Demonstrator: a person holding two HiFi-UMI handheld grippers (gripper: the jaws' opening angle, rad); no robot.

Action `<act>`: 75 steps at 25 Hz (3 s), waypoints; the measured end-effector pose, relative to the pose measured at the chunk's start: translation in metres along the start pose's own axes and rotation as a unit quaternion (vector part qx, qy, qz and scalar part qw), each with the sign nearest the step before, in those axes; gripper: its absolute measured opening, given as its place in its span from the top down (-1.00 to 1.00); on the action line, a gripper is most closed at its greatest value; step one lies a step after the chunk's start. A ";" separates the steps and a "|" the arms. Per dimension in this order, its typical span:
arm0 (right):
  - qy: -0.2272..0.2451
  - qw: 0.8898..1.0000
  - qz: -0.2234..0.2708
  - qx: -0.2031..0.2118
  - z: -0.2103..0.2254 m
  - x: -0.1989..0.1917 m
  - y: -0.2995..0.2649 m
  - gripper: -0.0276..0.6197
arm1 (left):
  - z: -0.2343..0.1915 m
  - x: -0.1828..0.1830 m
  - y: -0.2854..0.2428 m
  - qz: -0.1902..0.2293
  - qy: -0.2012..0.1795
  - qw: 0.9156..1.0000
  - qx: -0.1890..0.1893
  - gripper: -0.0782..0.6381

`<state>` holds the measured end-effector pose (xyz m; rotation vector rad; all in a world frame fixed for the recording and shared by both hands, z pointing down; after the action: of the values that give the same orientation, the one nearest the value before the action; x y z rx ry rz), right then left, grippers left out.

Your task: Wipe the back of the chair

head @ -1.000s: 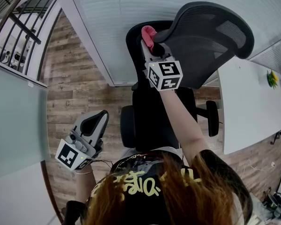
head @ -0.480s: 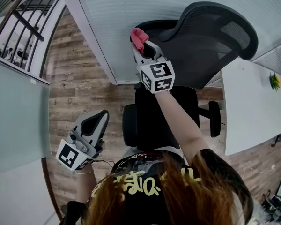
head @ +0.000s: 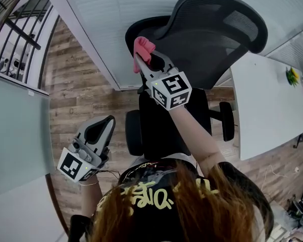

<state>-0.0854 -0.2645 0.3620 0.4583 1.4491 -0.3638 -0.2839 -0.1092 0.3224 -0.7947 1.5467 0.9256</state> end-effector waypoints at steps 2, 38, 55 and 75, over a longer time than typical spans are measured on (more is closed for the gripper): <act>0.005 1.000 -0.002 -0.012 0.014 0.002 0.019 0.71 | 0.006 -0.002 -0.009 -0.002 0.002 1.000 -0.008 0.80; 0.030 0.956 -0.020 -0.291 0.338 0.016 0.277 0.71 | 0.122 -0.028 -0.153 -0.010 -0.007 1.000 0.001 0.80; 0.025 0.951 -0.012 -0.307 0.345 0.007 0.253 0.71 | 0.123 -0.026 -0.146 -0.014 -0.010 0.999 0.029 0.80; 0.034 0.951 -0.012 -0.307 0.308 0.002 0.208 0.71 | 0.089 -0.023 -0.117 -0.017 -0.003 1.000 0.025 0.80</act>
<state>0.2837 -0.2412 0.3956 -0.0520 1.5458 0.0952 -0.1369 -0.0848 0.3213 -0.7783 1.5415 0.8605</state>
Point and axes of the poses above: the fingertips, and each gripper's own axes: y backward along the fingers, z to its right, x out of its top, the point moved 6 cm from there along y, backward along the fingers, and after that the axes turned 4 degrees about z, right-handed, at the moved point
